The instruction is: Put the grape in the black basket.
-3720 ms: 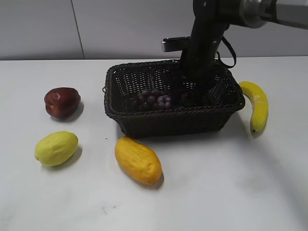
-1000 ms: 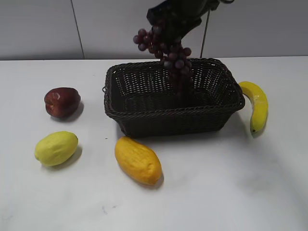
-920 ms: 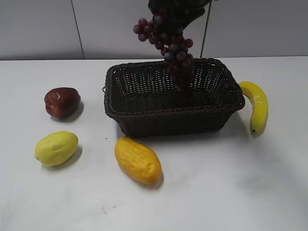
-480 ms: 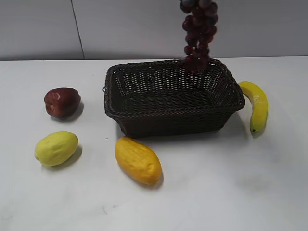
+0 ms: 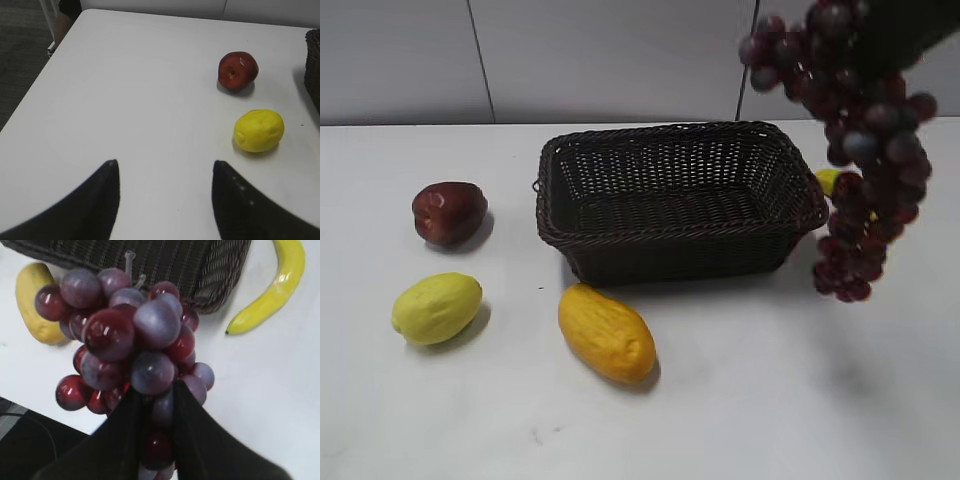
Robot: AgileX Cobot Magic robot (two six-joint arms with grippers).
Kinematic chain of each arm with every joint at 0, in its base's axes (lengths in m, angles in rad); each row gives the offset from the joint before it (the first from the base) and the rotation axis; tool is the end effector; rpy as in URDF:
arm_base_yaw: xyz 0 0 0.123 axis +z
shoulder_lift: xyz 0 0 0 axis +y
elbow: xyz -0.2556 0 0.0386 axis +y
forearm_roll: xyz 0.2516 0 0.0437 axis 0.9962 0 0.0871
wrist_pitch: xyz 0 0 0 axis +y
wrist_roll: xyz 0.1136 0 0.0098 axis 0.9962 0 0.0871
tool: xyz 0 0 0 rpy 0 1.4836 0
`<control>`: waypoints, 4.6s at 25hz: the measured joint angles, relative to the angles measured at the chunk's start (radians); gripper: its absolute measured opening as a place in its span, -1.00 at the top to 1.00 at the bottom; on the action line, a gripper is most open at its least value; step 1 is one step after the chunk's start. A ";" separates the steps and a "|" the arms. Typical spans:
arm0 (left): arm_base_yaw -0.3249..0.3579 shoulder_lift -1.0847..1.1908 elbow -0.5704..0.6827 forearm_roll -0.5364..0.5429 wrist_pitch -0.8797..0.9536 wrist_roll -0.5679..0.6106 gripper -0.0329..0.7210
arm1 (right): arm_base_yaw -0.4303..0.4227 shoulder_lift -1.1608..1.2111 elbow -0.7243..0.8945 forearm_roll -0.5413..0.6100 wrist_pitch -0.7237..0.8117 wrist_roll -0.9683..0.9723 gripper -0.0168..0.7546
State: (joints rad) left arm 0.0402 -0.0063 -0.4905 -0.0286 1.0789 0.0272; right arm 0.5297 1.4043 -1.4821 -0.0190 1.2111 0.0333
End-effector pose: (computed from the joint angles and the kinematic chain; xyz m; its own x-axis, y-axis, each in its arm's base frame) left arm 0.0449 -0.0011 0.2641 -0.4746 -0.0054 -0.8802 -0.0115 0.9999 0.0001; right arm 0.2600 0.1499 0.3459 -0.7598 -0.4141 -0.5012 -0.4775 0.8787 -0.0021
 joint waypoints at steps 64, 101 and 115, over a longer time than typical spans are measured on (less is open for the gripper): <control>0.000 0.000 0.000 0.000 0.000 0.000 -0.55 | -0.478 -0.487 0.680 0.132 -0.089 -0.155 -0.59; 0.000 0.000 0.000 0.001 0.000 0.000 -0.55 | -0.478 -1.410 0.980 0.010 -0.160 -0.005 -0.58; 0.000 0.000 0.000 0.001 0.000 0.000 -0.55 | -0.478 -1.410 0.980 0.003 -0.161 0.011 -0.58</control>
State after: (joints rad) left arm 0.0402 -0.0063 -0.4905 -0.0278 1.0787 0.0272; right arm 0.0519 -0.0052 -0.5021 -0.0165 1.0500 0.0444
